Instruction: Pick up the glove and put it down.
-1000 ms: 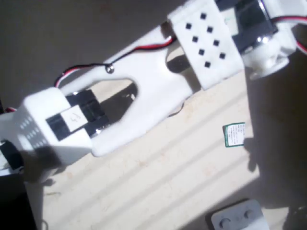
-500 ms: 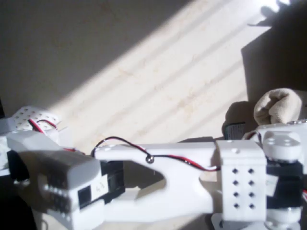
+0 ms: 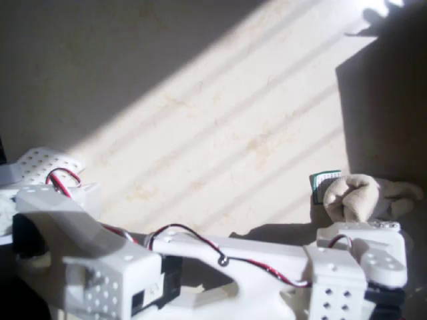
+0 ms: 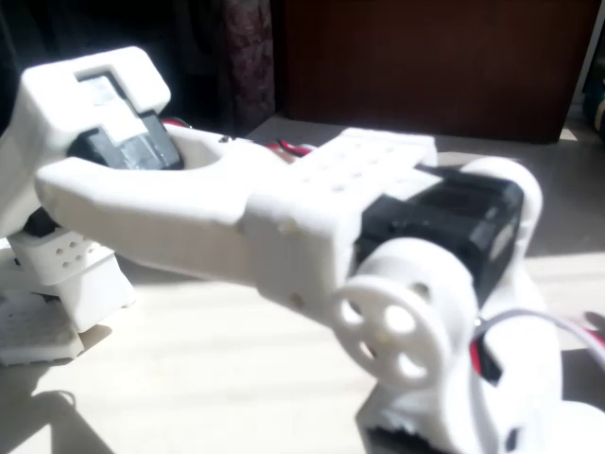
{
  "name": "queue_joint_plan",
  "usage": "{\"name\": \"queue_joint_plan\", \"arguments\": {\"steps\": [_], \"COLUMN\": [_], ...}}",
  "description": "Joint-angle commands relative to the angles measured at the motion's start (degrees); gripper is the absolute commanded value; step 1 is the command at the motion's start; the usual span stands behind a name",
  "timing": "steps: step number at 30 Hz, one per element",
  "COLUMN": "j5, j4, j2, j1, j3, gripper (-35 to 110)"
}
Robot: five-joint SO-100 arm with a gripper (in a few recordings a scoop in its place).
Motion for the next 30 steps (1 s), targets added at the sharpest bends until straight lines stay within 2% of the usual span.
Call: {"name": "queue_joint_plan", "arguments": {"steps": [1, 17, 30], "j5": [-0.35, -0.44, -0.79], "j4": [0.97, 1.14, 7.65], "j2": [-0.35, 0.70, 3.78], "j1": [0.97, 0.97, 0.88], "j3": [-0.79, -1.41, -1.41], "gripper": [0, 3, 34]}}
